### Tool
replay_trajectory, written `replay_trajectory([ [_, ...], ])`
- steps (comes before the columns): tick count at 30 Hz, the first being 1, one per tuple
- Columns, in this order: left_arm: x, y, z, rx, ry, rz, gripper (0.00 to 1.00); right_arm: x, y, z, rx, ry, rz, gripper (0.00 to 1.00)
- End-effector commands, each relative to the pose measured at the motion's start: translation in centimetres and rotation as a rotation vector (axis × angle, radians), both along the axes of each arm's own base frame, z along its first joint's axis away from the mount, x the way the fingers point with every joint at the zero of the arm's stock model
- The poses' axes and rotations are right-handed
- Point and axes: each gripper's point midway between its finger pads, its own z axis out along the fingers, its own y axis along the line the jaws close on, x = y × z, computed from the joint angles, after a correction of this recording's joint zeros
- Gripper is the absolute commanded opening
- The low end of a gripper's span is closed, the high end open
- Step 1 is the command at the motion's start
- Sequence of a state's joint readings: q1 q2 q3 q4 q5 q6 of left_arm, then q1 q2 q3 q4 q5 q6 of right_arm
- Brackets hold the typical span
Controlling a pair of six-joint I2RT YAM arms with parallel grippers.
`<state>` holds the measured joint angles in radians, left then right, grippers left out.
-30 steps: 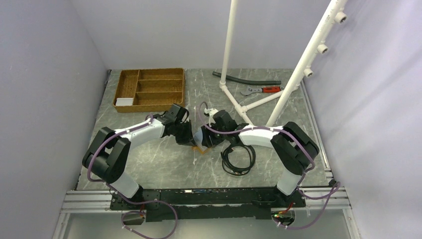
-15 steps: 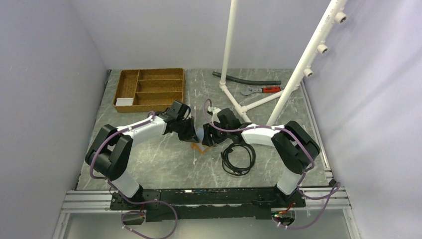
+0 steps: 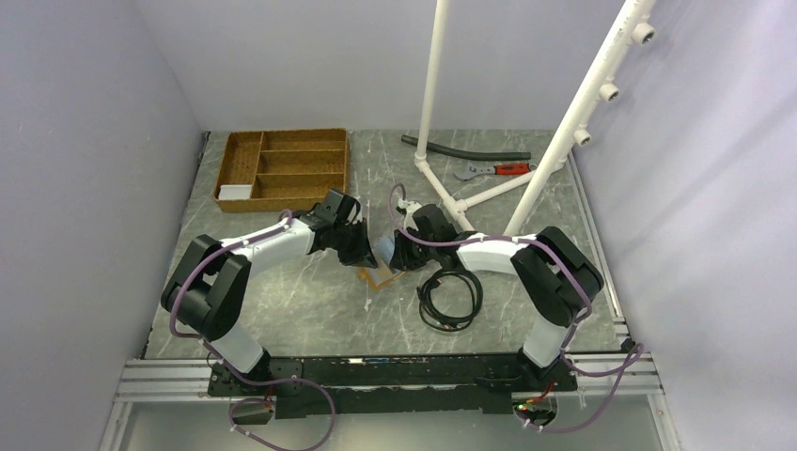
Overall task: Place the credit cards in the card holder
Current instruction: Open the card holder at the center of the board.
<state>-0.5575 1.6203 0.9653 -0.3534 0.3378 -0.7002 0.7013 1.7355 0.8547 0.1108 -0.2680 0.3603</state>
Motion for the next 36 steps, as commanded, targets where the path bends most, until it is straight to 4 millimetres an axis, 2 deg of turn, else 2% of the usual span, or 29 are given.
replay_trajectory([
  [1, 1.5, -2.0, 1.5, -0.091, -0.041, -0.01, 0.0, -0.6, 0.3, -0.3, 0.085, 0.091, -0.034, 0.17],
  [6, 2.0, -2.3, -1.0, -0.069, 0.007, 0.003, 0.0, -0.6, 0.3, 0.1, 0.135, 0.141, -0.083, 0.13],
  [10, 1.2, -0.9, -3.0, -0.002, 0.034, 0.034, 0.0, 0.0, -0.8, 0.4, 0.14, 0.157, -0.166, 0.14],
  [11, 1.0, -0.6, -3.4, 0.014, 0.042, 0.041, 0.0, 0.1, -1.2, 0.3, 0.126, 0.16, -0.19, 0.17],
  [15, 0.2, 1.1, -5.6, 0.112, 0.088, 0.061, 0.0, 1.2, -3.3, -0.3, 0.012, 0.11, -0.292, 0.41],
  [17, -0.4, 1.7, -6.4, 0.136, 0.11, 0.066, 0.0, 1.7, -4.4, -0.4, -0.054, 0.06, -0.31, 0.48],
  [21, -1.3, 2.6, -7.6, 0.179, 0.142, 0.069, 0.0, 2.3, -5.6, 0.0, -0.147, -0.021, -0.316, 0.53],
  [27, -1.5, 3.4, -8.5, 0.239, 0.167, 0.072, 0.0, 2.9, -7.4, -0.8, -0.383, -0.098, -0.321, 0.55],
  [29, -1.5, 3.8, -8.7, 0.264, 0.172, 0.072, 0.0, 3.0, -8.0, -0.5, -0.465, -0.14, -0.335, 0.56],
  [33, -1.8, 4.5, -9.1, 0.306, 0.184, 0.068, 0.0, 3.1, -8.6, 1.6, -0.62, -0.244, -0.347, 0.6],
  [36, -2.1, 4.7, -9.3, 0.316, 0.197, 0.062, 0.0, 2.6, -7.1, 3.3, -0.566, -0.245, -0.296, 0.65],
])
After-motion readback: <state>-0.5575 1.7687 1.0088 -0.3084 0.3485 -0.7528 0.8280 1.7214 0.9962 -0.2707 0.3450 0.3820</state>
